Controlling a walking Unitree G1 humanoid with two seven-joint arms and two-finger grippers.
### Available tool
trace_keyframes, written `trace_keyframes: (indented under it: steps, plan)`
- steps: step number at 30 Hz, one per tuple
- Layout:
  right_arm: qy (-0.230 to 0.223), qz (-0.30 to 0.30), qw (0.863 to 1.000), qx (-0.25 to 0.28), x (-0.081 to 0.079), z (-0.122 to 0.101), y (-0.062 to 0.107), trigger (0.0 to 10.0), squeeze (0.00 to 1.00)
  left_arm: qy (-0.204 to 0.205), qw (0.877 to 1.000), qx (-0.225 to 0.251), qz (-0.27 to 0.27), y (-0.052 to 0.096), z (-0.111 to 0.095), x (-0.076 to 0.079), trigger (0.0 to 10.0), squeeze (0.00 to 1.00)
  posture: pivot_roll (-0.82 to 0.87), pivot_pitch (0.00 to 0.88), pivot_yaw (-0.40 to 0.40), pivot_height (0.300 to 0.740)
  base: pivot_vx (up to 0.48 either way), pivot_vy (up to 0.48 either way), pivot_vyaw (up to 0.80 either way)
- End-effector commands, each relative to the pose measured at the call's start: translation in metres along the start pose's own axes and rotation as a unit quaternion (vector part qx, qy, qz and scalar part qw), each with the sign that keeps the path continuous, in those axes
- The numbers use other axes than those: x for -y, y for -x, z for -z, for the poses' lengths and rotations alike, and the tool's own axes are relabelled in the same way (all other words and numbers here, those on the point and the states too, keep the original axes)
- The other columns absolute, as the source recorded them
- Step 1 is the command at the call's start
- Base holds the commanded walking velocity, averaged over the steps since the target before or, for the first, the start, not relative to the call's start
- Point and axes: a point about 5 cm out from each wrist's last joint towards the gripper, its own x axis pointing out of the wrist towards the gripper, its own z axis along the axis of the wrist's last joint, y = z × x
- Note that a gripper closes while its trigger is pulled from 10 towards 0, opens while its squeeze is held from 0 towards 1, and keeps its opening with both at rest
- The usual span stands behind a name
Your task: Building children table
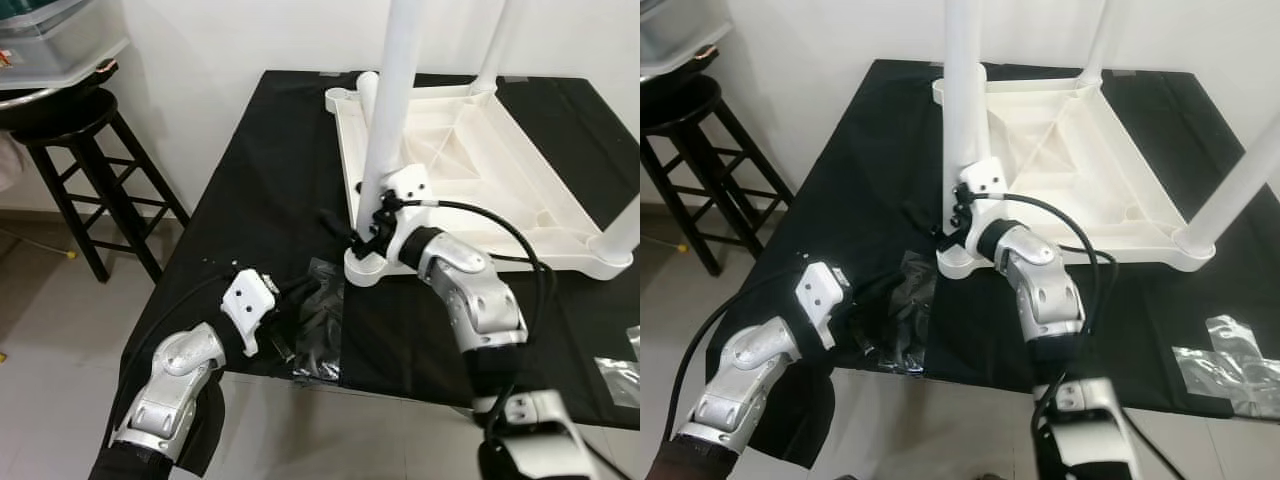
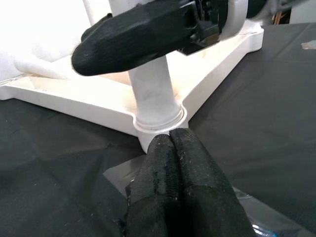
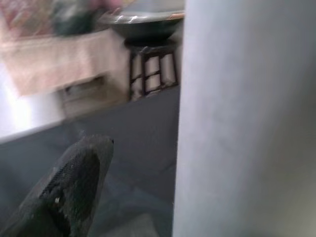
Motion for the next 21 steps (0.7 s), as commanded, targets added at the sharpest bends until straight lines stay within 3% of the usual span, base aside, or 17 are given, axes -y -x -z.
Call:
trace_keyframes:
  steps: [1,4,6,8,12,19,21]
  plan:
    - [0.001,-0.029,1.0,0.006,-0.006,0.0,-0.005,10.0,0.0,0.005,1.0,-0.009,0.004,0.002,0.006,0.004,10.0,0.0,0.01,0.098,-0.007,0.74,0.0,0.0,0.0]
    - [0.008,-0.1,0.995,-0.01,0.004,-0.001,-0.007,10.0,0.0,0.005,1.0,-0.009,0.001,0.001,0.007,0.005,10.0,0.0,0.02,0.093,-0.007,0.74,0.0,0.0,0.0]
    - [0.008,-0.1,0.995,-0.01,0.004,-0.001,-0.007,10.0,0.0,0.005,1.0,-0.009,0.001,0.001,0.007,0.005,10.0,0.0,0.02,0.093,-0.007,0.74,0.0,0.0,0.0]
    - [-0.003,-0.131,0.991,-0.01,0.007,0.002,-0.006,0.0,0.0,0.005,1.0,-0.01,0.002,0.002,0.007,0.005,10.0,0.0,0.02,0.09,-0.007,0.74,0.0,0.0,0.0]
    - [-0.014,-0.146,0.989,-0.013,0.009,0.007,-0.005,0.0,0.0,0.005,1.0,-0.01,0.004,0.002,0.007,0.006,10.0,0.0,0.02,0.087,-0.008,0.74,0.0,0.0,0.0]
    - [-0.012,-0.121,0.993,-0.003,0.014,0.01,-0.003,0.0,0.0,0.005,1.0,-0.01,0.004,0.002,0.007,0.006,10.0,0.0,0.02,0.09,-0.007,0.74,0.0,0.0,0.0]
    - [-0.01,-0.072,0.997,-0.01,0.015,0.016,-0.001,0.0,0.0,0.006,1.0,-0.009,0.004,0.002,0.006,0.006,10.0,0.0,0.02,0.097,-0.008,0.74,0.0,0.0,0.0]
